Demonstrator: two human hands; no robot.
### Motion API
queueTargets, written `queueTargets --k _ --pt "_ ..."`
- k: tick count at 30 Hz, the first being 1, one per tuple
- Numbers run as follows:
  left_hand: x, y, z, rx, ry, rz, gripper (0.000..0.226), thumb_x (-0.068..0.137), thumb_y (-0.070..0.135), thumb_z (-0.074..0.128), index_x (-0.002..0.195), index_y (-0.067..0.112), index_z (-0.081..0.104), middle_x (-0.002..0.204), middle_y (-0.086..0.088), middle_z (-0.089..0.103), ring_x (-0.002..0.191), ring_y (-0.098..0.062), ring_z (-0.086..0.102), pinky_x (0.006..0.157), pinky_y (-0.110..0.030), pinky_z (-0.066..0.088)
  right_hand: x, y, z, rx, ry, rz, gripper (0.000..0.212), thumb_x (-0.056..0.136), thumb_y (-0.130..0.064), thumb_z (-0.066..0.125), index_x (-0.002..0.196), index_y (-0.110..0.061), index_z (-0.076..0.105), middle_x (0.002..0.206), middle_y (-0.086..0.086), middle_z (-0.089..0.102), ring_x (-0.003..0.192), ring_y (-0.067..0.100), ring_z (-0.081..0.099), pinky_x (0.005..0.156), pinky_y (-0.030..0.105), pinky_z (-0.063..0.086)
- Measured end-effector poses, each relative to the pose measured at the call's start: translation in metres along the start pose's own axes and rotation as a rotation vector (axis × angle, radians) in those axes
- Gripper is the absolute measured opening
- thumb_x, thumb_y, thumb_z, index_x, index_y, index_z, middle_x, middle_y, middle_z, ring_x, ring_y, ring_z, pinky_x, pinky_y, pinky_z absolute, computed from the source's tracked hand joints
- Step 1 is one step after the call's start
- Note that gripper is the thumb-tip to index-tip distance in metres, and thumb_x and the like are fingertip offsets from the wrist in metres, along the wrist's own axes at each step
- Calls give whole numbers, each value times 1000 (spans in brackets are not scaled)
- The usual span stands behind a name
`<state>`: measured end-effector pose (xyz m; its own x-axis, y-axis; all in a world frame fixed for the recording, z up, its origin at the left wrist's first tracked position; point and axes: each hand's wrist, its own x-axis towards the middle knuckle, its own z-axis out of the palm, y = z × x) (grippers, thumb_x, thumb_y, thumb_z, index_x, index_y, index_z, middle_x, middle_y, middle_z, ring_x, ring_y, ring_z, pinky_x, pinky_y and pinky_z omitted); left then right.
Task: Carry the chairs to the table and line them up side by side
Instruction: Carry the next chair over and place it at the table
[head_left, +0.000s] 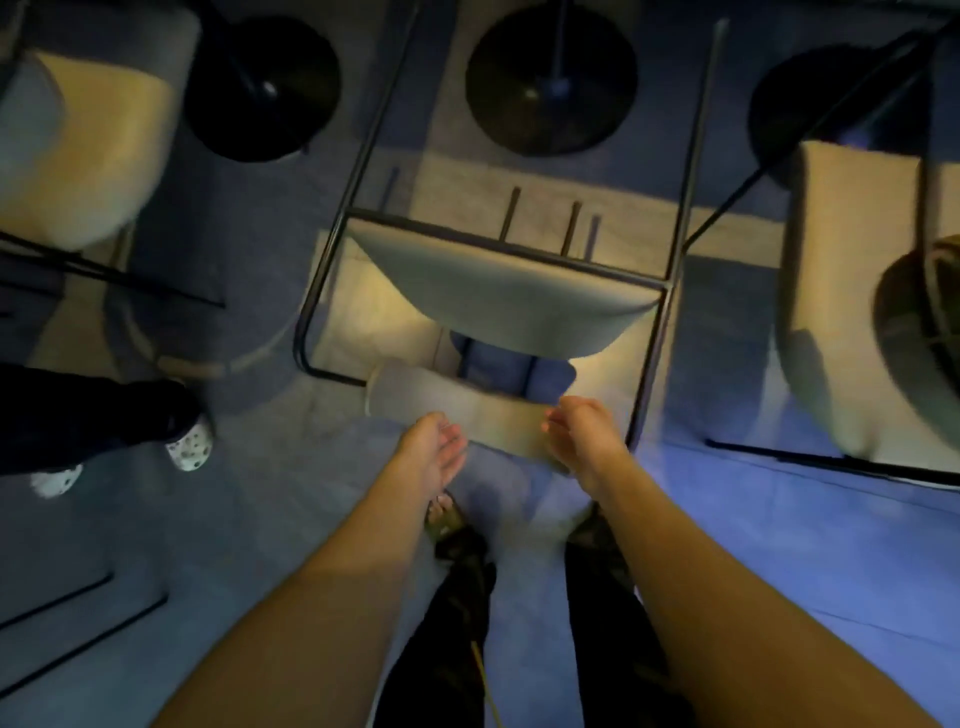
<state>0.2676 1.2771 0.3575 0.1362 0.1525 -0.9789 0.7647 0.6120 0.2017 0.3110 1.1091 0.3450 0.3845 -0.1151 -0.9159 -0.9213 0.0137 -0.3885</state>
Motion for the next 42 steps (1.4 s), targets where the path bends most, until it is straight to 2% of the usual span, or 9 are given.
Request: queueTargets --k 2,6,10,15,22,25,30,35,42 --pt "45 -7 -10 -14 4 -21 27 104 30 38 105 12 58 108 2 55 102 -15 62 87 -27 45 39 25 17 77 -30 98 18 103 -21 40 91 -18 53 79 0 60 65 13 57 58 27 44" --pt "135 -17 -17 -33 13 -66 21 101 31 45 97 14 57 99 -3 55 89 -16 60 88 -29 45 118 72 40 189 -32 267 24 104 -24 40 84 -19 52 81 0 59 66 14 60 60 26 46" --pt "220 -23 -19 21 74 -72 44 99 37 49 139 19 49 147 -3 49 136 -17 47 107 -31 39 190 117 57 284 -29 359 33 102 -19 34 69 -19 40 68 0 45 37 11 48 49 22 38" --pt "314 -39 -32 55 119 -112 60 92 44 60 145 24 42 159 -6 30 145 -21 33 101 -34 41 265 164 79 400 -20 454 25 102 -30 45 82 -16 46 82 5 59 68 19 57 77 33 50" --pt "411 -64 -41 30 175 -87 60 87 51 63 139 25 47 153 -3 36 138 -26 37 107 -38 40 343 223 89 569 30 532 30 92 -37 66 114 -19 56 109 9 56 100 21 57 62 39 53" --pt "446 -71 -48 -32 200 -71 55 84 56 63 130 26 56 142 5 52 129 -17 49 91 -31 42 363 241 95 645 29 529 24 90 -39 69 93 -16 62 114 6 58 99 16 60 57 36 56" --pt "477 -74 -47 -63 113 -73 38 86 57 60 78 20 55 64 8 54 52 -5 43 60 -19 35 389 248 104 813 67 508 41 82 -42 76 106 -12 62 110 6 60 104 20 61 97 35 53" --pt "485 -74 -46 -91 111 -49 48 76 57 72 106 22 60 102 3 62 101 -12 59 101 -30 42 395 251 109 835 104 474 71 76 -45 80 134 -14 56 118 5 65 116 21 63 97 37 53" --pt "481 -71 -52 5 136 -83 66 70 65 72 118 21 59 117 4 61 101 -12 58 81 -33 42 378 245 102 753 175 448 67 74 -46 82 129 -13 60 112 1 68 113 18 64 85 31 55"
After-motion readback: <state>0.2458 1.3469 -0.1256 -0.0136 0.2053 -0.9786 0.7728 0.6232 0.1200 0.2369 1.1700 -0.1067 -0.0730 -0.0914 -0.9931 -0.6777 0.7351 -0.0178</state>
